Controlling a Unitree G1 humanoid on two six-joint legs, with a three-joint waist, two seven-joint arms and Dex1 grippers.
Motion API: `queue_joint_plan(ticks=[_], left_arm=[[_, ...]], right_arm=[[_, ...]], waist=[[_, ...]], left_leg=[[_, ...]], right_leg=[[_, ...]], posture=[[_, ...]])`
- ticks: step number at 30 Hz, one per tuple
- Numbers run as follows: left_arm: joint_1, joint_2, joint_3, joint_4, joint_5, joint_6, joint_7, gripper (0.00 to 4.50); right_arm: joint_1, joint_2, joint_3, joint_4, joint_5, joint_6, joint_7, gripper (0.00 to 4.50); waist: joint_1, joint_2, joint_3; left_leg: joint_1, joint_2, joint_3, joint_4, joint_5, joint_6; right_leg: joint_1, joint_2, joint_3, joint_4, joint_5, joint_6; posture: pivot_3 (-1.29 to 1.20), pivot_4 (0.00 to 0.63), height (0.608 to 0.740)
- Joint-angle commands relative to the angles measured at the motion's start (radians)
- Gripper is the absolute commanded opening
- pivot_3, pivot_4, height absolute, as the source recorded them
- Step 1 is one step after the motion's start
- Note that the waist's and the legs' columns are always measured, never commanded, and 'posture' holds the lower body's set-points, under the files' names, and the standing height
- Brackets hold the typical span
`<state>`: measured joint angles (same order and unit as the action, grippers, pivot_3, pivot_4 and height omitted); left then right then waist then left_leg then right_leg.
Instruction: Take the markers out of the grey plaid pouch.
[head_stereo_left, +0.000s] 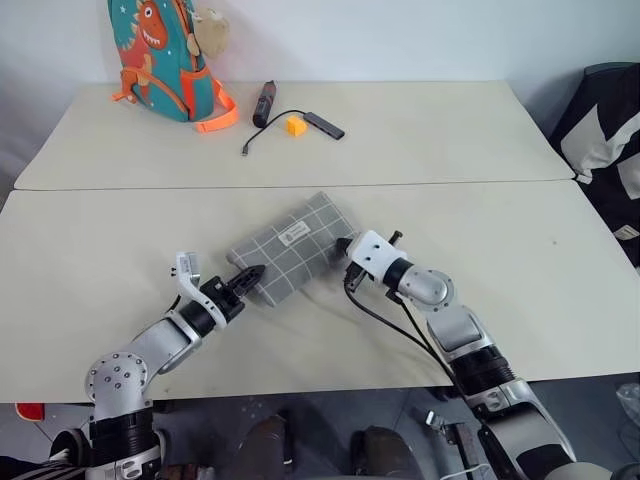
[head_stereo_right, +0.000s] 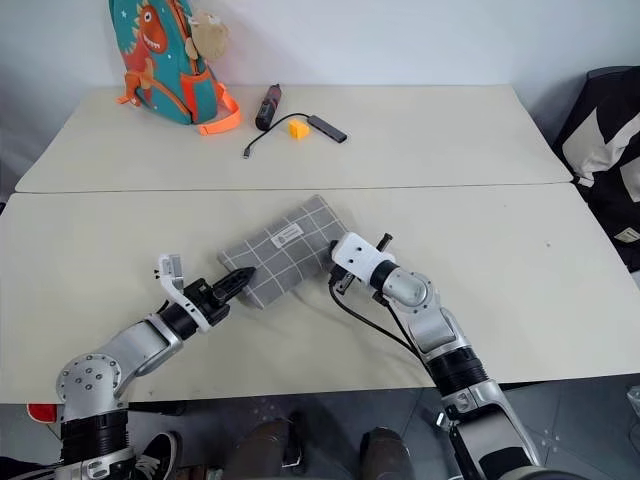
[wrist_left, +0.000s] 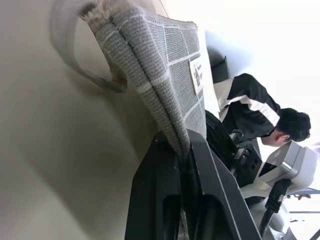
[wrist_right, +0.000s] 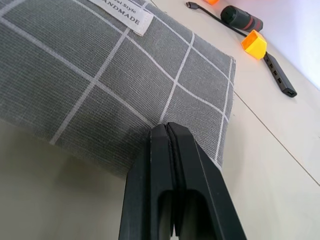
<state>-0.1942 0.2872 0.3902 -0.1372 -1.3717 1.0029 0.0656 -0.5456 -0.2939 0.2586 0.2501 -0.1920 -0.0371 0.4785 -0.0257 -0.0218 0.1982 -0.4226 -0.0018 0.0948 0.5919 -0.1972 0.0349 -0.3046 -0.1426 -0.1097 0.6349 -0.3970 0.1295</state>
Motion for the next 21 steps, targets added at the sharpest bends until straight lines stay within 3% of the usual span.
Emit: queue_joint_plan(ticks=[1, 2, 5, 10, 16, 18, 21], left_arm=[[0.002, 0.049, -0.037, -0.043, 0.153, -0.108, -0.116, 0.01], [0.003, 0.056, -0.043, -0.044, 0.171, -0.115, -0.133, 0.01], [0.023, 0.113, -0.116, -0.073, 0.330, -0.219, -0.270, 0.00], [0.033, 0.170, -0.202, -0.103, 0.578, -0.493, -0.508, 0.00], [0.003, 0.235, -0.307, -0.068, 0.895, -0.867, -0.707, 0.00], [-0.021, 0.231, -0.305, -0.044, 0.927, -0.925, -0.725, 0.00], [-0.048, 0.277, -0.357, 0.020, 1.124, -1.139, -0.756, 0.00]], right_arm=[[0.006, -0.016, -0.030, -0.070, 0.033, 0.004, 0.025, 0.00], [0.010, -0.015, -0.045, -0.088, 0.068, 0.019, 0.044, 0.00], [0.015, -0.003, -0.120, -0.170, 0.192, 0.103, 0.080, 0.58], [0.028, -0.043, -0.229, -0.329, 0.372, 0.237, 0.149, 2.21], [0.046, -0.099, -0.258, -0.481, 0.524, 0.368, 0.234, 4.26], [0.042, -0.102, -0.270, -0.530, 0.590, 0.442, 0.240, 4.47], [0.010, -0.110, -0.281, -0.613, 0.691, 0.562, 0.236, 4.47]], waist=[[0.000, 0.000, 0.000], [0.000, 0.000, 0.000], [0.000, 0.000, 0.000], [0.004, 0.000, 0.000], [0.012, 0.000, 0.000], [0.012, 0.000, 0.000], [0.011, 0.000, 0.000]], left_leg=[[0.000, 0.000, 0.000, 0.000, 0.000, 0.000], [0.000, 0.000, 0.000, 0.000, 0.000, 0.000], [-0.001, 0.001, 0.001, -0.002, -0.002, -0.004], [-0.001, 0.001, 0.001, -0.005, -0.003, -0.006], [-0.001, 0.002, 0.002, -0.010, -0.003, -0.007], [-0.001, 0.002, 0.004, -0.011, -0.003, -0.007], [-0.001, 0.003, 0.004, -0.011, -0.003, -0.007]], right_leg=[[0.000, 0.001, 0.000, 0.000, 0.000, 0.000], [0.000, 0.002, 0.000, -0.001, 0.000, 0.000], [0.000, 0.004, 0.001, -0.004, 0.000, 0.000], [-0.001, 0.005, 0.002, -0.008, 0.000, 0.000], [-0.002, 0.006, 0.002, -0.011, 0.000, 0.000], [-0.003, 0.006, 0.002, -0.012, 0.000, -0.001], [-0.003, 0.006, 0.002, -0.012, 0.000, -0.001]], posture=[[0.00, 0.150, 0.740], [0.00, 0.150, 0.740], [0.00, 0.150, 0.740], [0.00, 0.150, 0.740], [0.00, 0.150, 0.740], [0.00, 0.150, 0.740], [0.00, 0.150, 0.740]])
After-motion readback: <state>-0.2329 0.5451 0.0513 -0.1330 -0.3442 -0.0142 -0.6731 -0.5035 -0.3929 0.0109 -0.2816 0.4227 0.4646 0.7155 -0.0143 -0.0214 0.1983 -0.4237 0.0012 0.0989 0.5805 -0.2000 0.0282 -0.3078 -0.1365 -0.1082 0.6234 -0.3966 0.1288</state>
